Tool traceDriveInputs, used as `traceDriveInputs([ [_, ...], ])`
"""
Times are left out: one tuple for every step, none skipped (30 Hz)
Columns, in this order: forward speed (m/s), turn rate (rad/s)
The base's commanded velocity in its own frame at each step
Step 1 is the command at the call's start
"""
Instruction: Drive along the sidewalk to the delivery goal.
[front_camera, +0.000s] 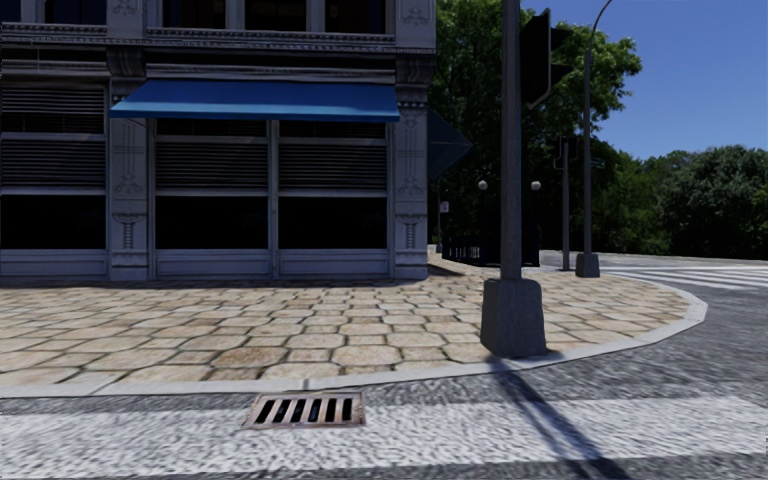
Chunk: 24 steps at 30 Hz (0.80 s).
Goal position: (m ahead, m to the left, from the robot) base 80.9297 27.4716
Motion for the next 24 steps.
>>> traceDriveInputs([
  [2.00, 0.00],
  [2.00, 0.00],
  [2.00, 0.00],
  [2.00, 0.00],
  [2.00, 0.00],
  [2.00, 0.00],
  [2.00, 0.00],
  [2.00, 0.00],
  [2.00, 0.00],
  [2.00, 0.00],
  [2.00, 0.00],
  [2.00, 0.00],
  [2.00, 0.00],
  [2.00, 0.00],
  [2.00, 0.00],
  [2.00, 0.00],
  [2.00, 0.00],
  [2.00, 0.00],
  [1.99, 0.00],
  [1.91, 0.00],
  [1.91, 0.00],
  [1.79, 0.00],
  [1.67, 0.00],
  [1.64, 0.00],
])
